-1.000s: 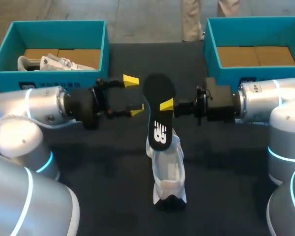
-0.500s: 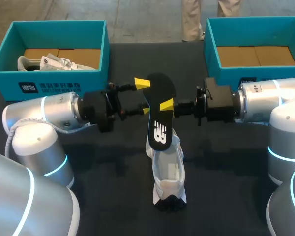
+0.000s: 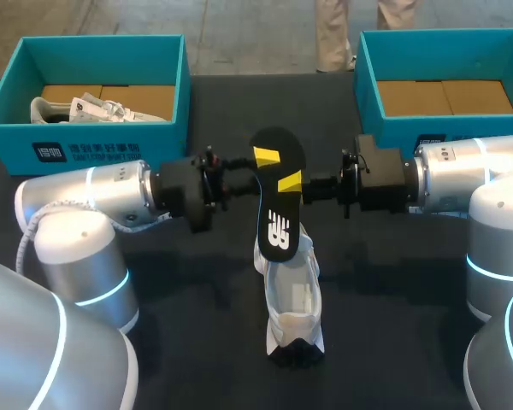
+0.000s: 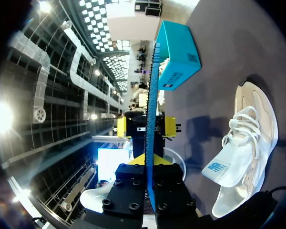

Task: Take the shoe out of the shoebox, open the shoe tongue, remove and reinsert the insole, then place the shoe into the shoebox

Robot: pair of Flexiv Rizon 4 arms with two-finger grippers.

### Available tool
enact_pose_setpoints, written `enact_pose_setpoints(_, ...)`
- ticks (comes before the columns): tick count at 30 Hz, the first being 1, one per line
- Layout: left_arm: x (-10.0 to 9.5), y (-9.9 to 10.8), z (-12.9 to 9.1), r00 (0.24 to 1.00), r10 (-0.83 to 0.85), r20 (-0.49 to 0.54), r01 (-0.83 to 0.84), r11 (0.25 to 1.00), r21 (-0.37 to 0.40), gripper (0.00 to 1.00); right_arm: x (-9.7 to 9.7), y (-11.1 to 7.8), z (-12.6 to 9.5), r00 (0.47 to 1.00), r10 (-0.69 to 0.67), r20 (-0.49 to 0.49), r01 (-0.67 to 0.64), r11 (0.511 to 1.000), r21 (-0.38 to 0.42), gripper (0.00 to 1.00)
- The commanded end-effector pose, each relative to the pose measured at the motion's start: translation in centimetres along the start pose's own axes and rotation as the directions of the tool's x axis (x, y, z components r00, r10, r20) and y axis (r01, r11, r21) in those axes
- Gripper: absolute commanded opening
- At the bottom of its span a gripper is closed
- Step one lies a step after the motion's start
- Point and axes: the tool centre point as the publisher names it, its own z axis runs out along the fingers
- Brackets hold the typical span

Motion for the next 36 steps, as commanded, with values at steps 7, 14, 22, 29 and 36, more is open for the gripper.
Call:
enact_pose_setpoints(7,0.11,0.07,-0.04,1.000,-0.002,-0.008,0.002,1.000,-0.011,0.31,0.02,-0.09,0.12,1.000,0.000,0.003,0.000,1.000,-0.002,0.00)
enact_pose_setpoints(14,0.32,0.06,0.22,1.000,-0.004,-0.015,0.004,1.000,-0.002,0.22,0.02,-0.09,0.12,1.000,0.000,0.003,0.000,1.000,-0.002,0.00)
enact_pose_setpoints(22,0.70,-0.02,0.65,1.000,-0.006,-0.025,0.006,1.000,0.006,0.00,0.02,-0.09,0.12,1.000,0.000,0.003,0.000,1.000,-0.002,0.00)
enact_pose_setpoints(29,0.77,0.02,0.65,1.000,-0.003,-0.031,0.003,1.000,0.002,0.00,0.02,-0.10,0.12,1.000,0.003,0.002,-0.003,1.000,0.000,0.00)
enact_pose_setpoints(36,0.53,-0.47,0.30,0.999,-0.003,-0.035,0.003,1.000,0.005,0.00,0.16,-0.26,0.03,1.000,0.012,0.026,-0.012,1.000,0.002,1.00)
